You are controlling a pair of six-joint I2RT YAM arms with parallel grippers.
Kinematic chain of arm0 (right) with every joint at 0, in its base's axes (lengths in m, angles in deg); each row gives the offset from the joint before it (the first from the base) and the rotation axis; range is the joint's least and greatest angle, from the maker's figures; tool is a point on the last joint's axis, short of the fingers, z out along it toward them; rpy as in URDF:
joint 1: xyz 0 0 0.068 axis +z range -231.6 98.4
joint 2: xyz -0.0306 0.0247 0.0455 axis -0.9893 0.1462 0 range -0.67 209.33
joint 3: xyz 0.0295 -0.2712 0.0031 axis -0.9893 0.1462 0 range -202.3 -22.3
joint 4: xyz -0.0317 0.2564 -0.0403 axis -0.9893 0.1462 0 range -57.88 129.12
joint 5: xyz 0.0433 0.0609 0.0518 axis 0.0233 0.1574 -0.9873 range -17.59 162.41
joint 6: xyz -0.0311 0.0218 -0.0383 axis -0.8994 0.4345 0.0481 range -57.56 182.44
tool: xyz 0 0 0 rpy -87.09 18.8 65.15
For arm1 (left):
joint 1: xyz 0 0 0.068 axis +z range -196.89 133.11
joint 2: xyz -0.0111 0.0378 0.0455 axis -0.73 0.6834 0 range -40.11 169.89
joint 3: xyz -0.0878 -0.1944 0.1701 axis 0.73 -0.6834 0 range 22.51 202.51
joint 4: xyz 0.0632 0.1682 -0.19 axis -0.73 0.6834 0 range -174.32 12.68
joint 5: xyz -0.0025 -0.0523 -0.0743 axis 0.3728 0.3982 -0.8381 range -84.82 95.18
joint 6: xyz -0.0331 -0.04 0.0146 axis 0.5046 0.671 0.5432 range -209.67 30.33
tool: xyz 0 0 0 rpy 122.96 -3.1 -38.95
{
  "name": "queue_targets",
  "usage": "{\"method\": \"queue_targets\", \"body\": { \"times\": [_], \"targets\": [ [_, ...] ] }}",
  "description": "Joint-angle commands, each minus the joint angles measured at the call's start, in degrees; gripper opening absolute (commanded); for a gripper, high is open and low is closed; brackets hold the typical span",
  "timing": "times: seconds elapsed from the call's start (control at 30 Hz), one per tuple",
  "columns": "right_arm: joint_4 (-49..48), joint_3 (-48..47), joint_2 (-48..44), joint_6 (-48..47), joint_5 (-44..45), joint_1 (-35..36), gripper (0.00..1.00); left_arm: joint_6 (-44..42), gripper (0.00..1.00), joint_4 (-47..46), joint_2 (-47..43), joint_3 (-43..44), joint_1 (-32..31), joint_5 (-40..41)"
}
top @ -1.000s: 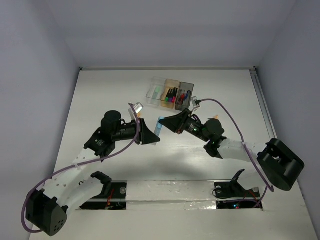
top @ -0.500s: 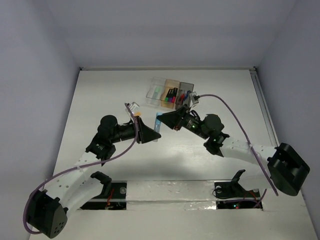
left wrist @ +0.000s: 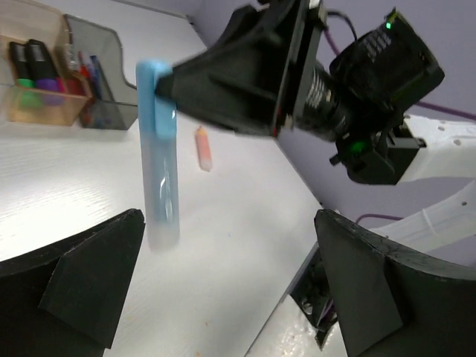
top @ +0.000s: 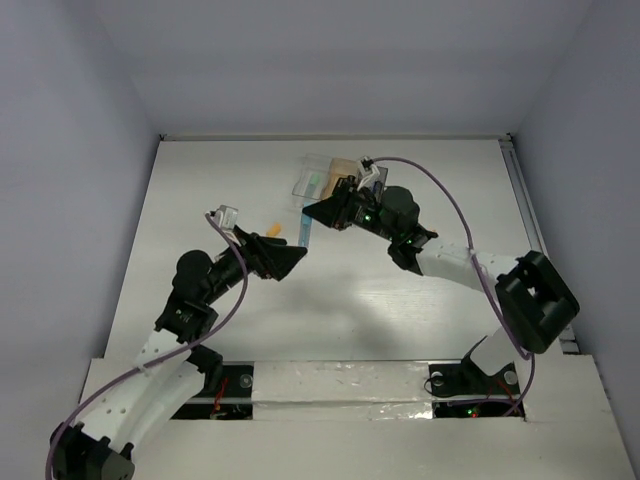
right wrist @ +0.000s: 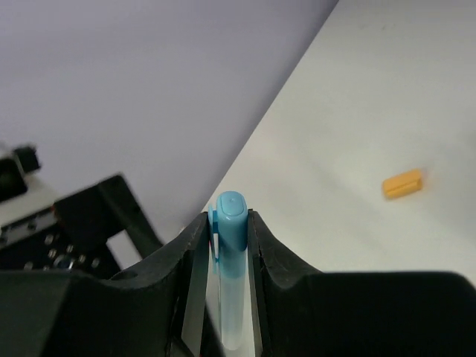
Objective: Sort the stationery into containers
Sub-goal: Close the pen cap on the pen.
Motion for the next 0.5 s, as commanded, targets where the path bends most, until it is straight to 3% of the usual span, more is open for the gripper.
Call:
{"method": "queue_targets", "body": {
  "times": [0.0,0.27,0.47],
  "targets": [
    [-1.1,-6.8,3.1,-1.0,1.7,-2.9,0.00,-2.5,0.99,6.6,-3.7,2.6,0.1,4.9],
    [7.2,-22.6,17.3,-8.8,6.2,-9.0,0.00,-9.7,0.99,20.1,-7.3,12.3,0.1,8.5],
    [12.8,-37.5,29.8,-10.3,8.8,-11.6,0.00,-15.1,0.99,23.5,-7.6,13.5,0.1,11.2]
  ]
}}
